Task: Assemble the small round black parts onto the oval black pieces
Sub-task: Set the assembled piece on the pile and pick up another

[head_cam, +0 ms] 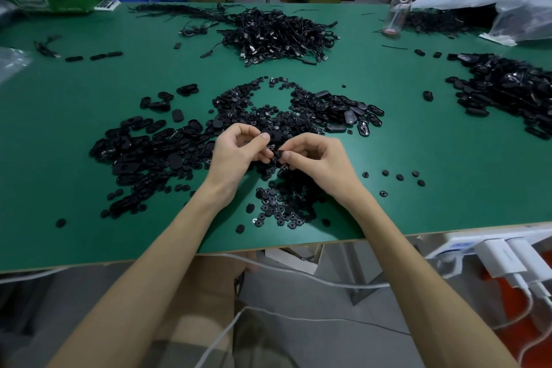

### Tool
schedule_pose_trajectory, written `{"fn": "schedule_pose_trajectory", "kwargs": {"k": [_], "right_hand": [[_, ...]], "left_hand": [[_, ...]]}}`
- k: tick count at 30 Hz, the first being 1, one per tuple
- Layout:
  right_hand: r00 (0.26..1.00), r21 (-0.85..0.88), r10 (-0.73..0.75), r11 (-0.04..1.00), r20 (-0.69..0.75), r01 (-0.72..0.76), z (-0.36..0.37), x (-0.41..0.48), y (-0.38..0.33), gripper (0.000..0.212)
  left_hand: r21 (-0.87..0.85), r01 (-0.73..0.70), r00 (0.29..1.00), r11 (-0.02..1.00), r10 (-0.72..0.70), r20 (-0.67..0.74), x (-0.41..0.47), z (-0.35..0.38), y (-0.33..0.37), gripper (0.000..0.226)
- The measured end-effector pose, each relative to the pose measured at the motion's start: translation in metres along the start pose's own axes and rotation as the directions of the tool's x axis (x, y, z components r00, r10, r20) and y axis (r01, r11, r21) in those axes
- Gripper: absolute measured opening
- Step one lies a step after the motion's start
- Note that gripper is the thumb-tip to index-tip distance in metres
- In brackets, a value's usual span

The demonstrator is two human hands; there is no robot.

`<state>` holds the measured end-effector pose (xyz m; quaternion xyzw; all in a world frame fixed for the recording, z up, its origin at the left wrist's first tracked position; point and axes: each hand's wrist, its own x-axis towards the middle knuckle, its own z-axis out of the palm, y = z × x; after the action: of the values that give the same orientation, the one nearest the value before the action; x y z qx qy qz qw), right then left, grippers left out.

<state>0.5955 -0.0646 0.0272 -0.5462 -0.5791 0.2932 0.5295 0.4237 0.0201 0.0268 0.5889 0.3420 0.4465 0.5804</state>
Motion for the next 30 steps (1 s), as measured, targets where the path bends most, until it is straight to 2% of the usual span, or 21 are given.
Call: {"fn": "schedule_pose_trajectory", "kwargs": {"k": [9,14,20,30], "right_hand": [[0.997,0.047,0.002,0.999,-0.081,0.002,-0.0013,-0.0012,-0.0028,0.015],[0.992,0.033,-0.015,0.999,-0.126,0.019,-0.0022,-0.0005,0.0001,0.007],[0.983,0.006,-0.024,1.000,-0.184,0.025,-0.0031,0.0000,0.0014,0.010],[0.984,-0.055,-0.022,0.998,-0.177,0.013,-0.0008,-0.0008,-0.0026,0.007]], "left_hand": [[0.003,-0.018,0.999,1.000,0.018,0.032,0.0002,-0.0004,-0.0017,0.010],[0.012,-0.029,0.999,1.000,0.029,0.043,0.0007,-0.0007,-0.0025,0.009],[0.014,-0.035,0.997,0.999,0.034,0.065,0.0006,-0.0012,-0.0020,0.009],[0.082,-0.058,0.993,0.995,0.049,0.111,-0.0005,0.0004,-0.0028,0.013]]}}
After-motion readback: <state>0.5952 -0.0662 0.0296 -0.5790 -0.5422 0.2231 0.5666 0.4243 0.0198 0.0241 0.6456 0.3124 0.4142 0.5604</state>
